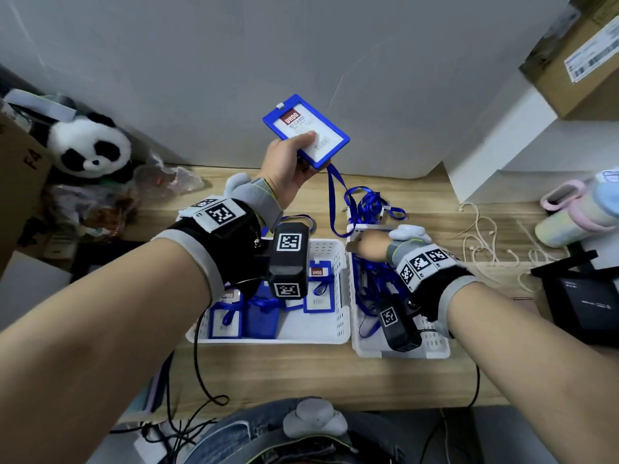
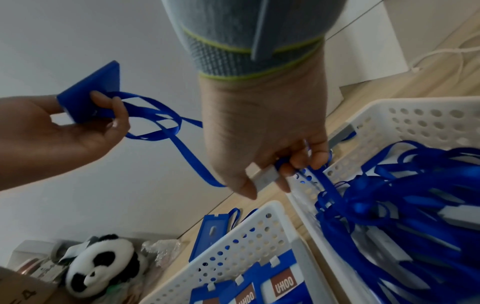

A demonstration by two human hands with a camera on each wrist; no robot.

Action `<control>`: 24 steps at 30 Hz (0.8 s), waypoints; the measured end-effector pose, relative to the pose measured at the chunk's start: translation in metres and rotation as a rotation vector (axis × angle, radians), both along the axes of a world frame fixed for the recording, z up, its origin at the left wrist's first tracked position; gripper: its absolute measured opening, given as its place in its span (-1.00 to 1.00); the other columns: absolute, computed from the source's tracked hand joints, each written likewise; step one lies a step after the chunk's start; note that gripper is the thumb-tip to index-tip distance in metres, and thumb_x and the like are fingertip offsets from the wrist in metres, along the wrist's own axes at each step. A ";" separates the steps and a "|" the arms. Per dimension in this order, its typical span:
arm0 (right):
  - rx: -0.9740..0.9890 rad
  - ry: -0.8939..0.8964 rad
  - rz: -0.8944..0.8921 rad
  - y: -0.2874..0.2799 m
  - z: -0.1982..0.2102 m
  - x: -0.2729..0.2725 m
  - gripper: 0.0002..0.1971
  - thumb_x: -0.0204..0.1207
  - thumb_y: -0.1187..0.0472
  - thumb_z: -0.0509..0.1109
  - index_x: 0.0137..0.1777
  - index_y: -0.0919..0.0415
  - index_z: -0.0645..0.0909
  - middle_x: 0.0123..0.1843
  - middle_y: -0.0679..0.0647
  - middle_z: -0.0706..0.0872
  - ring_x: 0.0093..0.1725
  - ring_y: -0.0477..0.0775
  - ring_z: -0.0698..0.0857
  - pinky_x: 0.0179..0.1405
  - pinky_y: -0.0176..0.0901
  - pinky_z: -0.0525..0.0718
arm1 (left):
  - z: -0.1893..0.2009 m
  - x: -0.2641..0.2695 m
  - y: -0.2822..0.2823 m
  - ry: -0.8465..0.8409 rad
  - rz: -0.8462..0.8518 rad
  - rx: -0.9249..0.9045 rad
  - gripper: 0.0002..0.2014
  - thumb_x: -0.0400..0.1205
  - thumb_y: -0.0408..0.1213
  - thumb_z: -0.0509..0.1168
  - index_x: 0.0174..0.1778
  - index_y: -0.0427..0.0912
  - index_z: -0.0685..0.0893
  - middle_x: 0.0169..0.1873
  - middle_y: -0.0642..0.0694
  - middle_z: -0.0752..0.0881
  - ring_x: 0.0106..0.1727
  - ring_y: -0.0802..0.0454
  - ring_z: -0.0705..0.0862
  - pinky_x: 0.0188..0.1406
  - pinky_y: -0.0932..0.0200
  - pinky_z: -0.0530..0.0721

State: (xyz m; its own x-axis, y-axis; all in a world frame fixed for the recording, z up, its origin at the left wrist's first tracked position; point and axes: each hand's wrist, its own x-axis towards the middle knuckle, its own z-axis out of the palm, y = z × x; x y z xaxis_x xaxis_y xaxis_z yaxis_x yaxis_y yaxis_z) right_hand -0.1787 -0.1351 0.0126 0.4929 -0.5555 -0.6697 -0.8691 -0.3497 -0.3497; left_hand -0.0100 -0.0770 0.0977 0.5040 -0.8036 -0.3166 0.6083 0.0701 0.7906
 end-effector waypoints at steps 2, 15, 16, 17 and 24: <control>0.004 0.022 -0.048 -0.005 -0.005 -0.006 -0.87 0.63 0.13 0.21 -0.16 0.07 0.46 -0.04 0.08 0.50 0.01 0.02 0.44 -0.13 -0.23 0.41 | 0.001 0.004 0.001 0.005 0.023 -0.002 -0.94 0.63 -0.44 0.24 -0.05 -0.20 0.55 -0.15 -0.15 0.71 -0.10 -0.08 0.72 -0.14 0.05 0.76; -0.075 -0.350 -0.149 -0.005 0.007 0.033 -0.40 0.42 -0.03 0.48 0.44 0.05 0.41 0.01 0.03 0.58 -0.04 0.01 0.60 -0.12 -0.26 0.50 | -0.028 0.031 0.021 -0.149 -0.071 0.189 -0.84 0.62 -0.39 0.29 0.11 -0.26 0.55 -0.11 -0.14 0.72 -0.12 -0.01 0.73 -0.08 0.09 0.75; -0.019 -0.435 -0.162 0.000 0.013 0.043 -0.34 0.40 -0.04 0.50 0.48 0.01 0.37 -0.05 0.00 0.59 -0.13 -0.06 0.59 -0.20 -0.35 0.51 | -0.031 0.032 0.023 -0.149 -0.079 0.202 -0.79 0.61 -0.39 0.30 0.16 -0.28 0.55 -0.08 -0.15 0.73 -0.09 -0.03 0.74 -0.04 0.07 0.74; 0.022 -0.494 -0.164 0.004 0.017 0.052 -0.34 0.40 -0.04 0.51 0.49 -0.01 0.36 -0.13 -0.04 0.58 -0.25 -0.13 0.56 -0.35 -0.46 0.49 | -0.034 0.034 0.025 -0.145 -0.086 0.212 -0.74 0.61 -0.38 0.31 0.21 -0.30 0.54 -0.04 -0.17 0.73 -0.05 -0.05 0.74 0.00 0.04 0.74; 0.125 -0.659 -0.329 0.012 0.027 0.112 -0.83 0.54 0.19 0.40 0.08 0.19 0.69 -0.17 0.07 0.75 -0.34 -0.03 0.64 -0.35 -0.30 0.58 | -0.030 0.052 0.029 -0.161 -0.139 0.218 -0.84 0.61 -0.40 0.29 0.10 -0.26 0.58 -0.04 -0.17 0.73 -0.06 -0.05 0.74 -0.11 0.11 0.77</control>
